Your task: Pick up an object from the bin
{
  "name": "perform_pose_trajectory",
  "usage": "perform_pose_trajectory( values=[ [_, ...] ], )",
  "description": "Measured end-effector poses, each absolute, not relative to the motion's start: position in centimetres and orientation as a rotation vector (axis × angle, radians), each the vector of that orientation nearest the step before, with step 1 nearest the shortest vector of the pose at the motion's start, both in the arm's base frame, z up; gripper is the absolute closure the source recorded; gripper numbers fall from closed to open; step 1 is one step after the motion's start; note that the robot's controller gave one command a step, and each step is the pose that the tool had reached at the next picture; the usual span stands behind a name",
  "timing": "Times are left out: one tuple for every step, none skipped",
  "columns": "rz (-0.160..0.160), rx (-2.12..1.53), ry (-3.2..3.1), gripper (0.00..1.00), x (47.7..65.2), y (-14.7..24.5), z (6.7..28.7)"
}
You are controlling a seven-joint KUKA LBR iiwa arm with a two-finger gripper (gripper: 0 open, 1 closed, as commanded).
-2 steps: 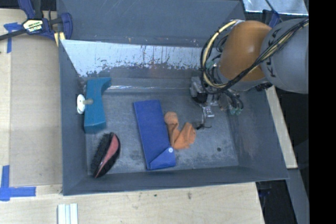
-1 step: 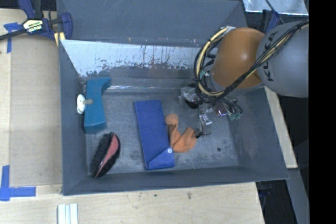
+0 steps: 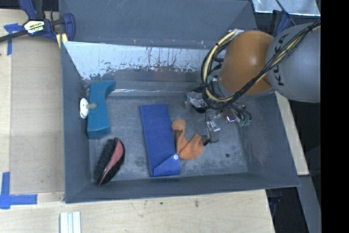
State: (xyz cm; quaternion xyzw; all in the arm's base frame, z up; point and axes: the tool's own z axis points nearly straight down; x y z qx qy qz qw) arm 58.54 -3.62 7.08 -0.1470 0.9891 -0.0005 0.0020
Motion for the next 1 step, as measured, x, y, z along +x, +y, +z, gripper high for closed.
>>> perform_pose_trajectory(
  values=[
    [0.0,-0.437,3.108,0.0,59.22,-2.05,8.24]
  ],
)
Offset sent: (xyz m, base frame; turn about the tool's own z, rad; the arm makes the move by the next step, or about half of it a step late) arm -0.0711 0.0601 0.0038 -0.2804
